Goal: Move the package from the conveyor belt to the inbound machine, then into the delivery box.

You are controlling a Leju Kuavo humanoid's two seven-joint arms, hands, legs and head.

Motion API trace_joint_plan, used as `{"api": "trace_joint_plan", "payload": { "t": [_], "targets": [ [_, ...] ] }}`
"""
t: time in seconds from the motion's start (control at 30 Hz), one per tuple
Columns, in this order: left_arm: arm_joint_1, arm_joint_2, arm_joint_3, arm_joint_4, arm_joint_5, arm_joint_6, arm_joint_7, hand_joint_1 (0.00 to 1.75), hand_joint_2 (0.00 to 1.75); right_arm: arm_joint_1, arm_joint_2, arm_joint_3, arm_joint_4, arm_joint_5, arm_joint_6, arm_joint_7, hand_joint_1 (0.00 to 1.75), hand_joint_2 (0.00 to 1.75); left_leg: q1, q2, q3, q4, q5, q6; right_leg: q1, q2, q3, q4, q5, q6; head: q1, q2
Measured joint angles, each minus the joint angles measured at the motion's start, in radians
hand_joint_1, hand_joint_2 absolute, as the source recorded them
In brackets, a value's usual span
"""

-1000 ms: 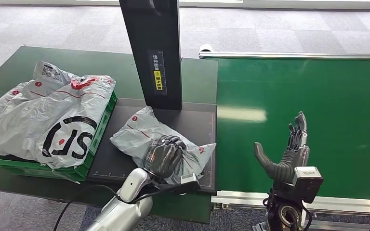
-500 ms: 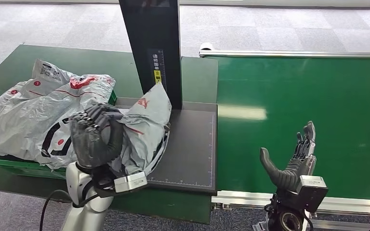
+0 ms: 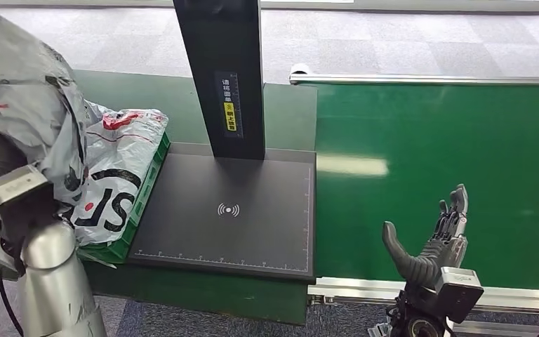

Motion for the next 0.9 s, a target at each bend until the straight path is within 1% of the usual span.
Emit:
{"api": "trace_joint_plan", "payload": {
  "t": [0.1,0.23,0.33,0.43,0.47,0.57,0.6,0.7,0.8,0.87,0.9],
  "targets": [
    [-0.101,0.053,0.061,0.139,-0.121,-0.001,0.085,1.75,1.75,0.003,0.007,0.001,-0.016,0.007,0.008,0.007,0.0,1.75,0.0,0.0,0.0,0.0,0.001,0.0,0.0,0.0,0.0,0.0,0.0,0.0,0.0,0.0],
    [-0.248,0.144,0.119,0.388,-0.283,-0.003,0.222,1.75,1.75,0.001,0.012,0.003,-0.021,0.011,0.021,0.013,0.0,1.75,0.0,0.001,0.0,0.0,0.001,-0.001,0.001,0.0,-0.001,0.001,0.001,-0.001,0.0,0.0],
    [-0.364,0.231,0.126,0.619,-0.411,-0.003,0.36,1.75,1.75,-0.008,0.014,0.008,-0.02,0.013,0.029,0.015,0.0,1.75,0.001,0.002,0.0,0.0,0.001,-0.001,0.001,0.002,-0.001,0.001,0.001,-0.001,0.0,0.0],
    [-0.46,0.308,0.113,0.827,-0.53,-0.007,0.463,1.75,1.75,-0.02,0.014,0.014,-0.016,0.015,0.034,0.018,0.0,1.75,0.001,0.004,0.0,0.0,0.001,-0.001,0.001,0.003,-0.002,0.001,0.002,-0.002,0.0,0.0],
    [-0.487,0.328,0.106,0.889,-0.555,-0.014,0.486,1.36,1.75,-0.024,0.014,0.015,-0.014,0.015,0.035,0.019,0.0,1.75,0.001,0.004,0.0,0.0,0.001,-0.001,0.001,0.003,-0.002,0.001,0.001,-0.002,0.0,0.0],
    [-0.548,0.374,0.086,1.039,-0.589,-0.058,0.526,0.05,1.75,-0.032,0.013,0.017,-0.007,0.015,0.035,0.019,0.0,1.75,0.001,0.004,-0.001,0.0,0.001,-0.001,0.001,0.003,-0.002,0.001,0.001,-0.002,0.0,0.0],
    [-0.563,0.384,0.079,1.08,-0.594,-0.077,0.536,0.0,1.75,-0.034,0.013,0.017,-0.004,0.015,0.034,0.019,0.0,1.75,0.001,0.004,-0.002,0.0,0.001,-0.001,0.001,0.003,-0.003,0.001,0.001,-0.002,0.0,0.0],
    [-0.591,0.401,0.064,1.173,-0.589,-0.137,0.541,0.0,1.75,-0.039,0.013,0.017,0.006,0.016,0.028,0.019,0.0,1.75,0.001,0.003,-0.002,0.0,0.001,-0.001,0.001,0.003,-0.003,0.001,0.001,-0.002,0.0,0.0],
    [-0.603,0.403,0.055,1.231,-0.567,-0.195,0.517,0.0,1.75,-0.046,0.013,0.016,0.014,0.022,0.022,0.02,0.0,1.75,0.001,0.003,-0.002,0.0,0.001,-0.001,0.001,0.003,-0.003,0.001,0.001,-0.002,0.0,0.0],
    [-0.609,0.403,0.042,1.262,-0.571,-0.263,0.509,0.0,1.75,-0.052,0.012,0.014,0.02,0.027,0.021,0.023,0.0,1.75,0.001,0.003,-0.002,0.0,0.001,-0.001,0.001,0.003,-0.003,0.001,0.001,-0.002,0.0,0.0],
    [-0.611,0.402,0.038,1.269,-0.574,-0.283,0.508,0.0,1.75,-0.054,0.012,0.013,0.021,0.028,0.021,0.024,0.0,1.75,0.001,0.003,-0.002,0.0,0.001,-0.001,0.001,0.003,-0.003,0.001,0.001,-0.002,0.0,0.0]
  ]
}}
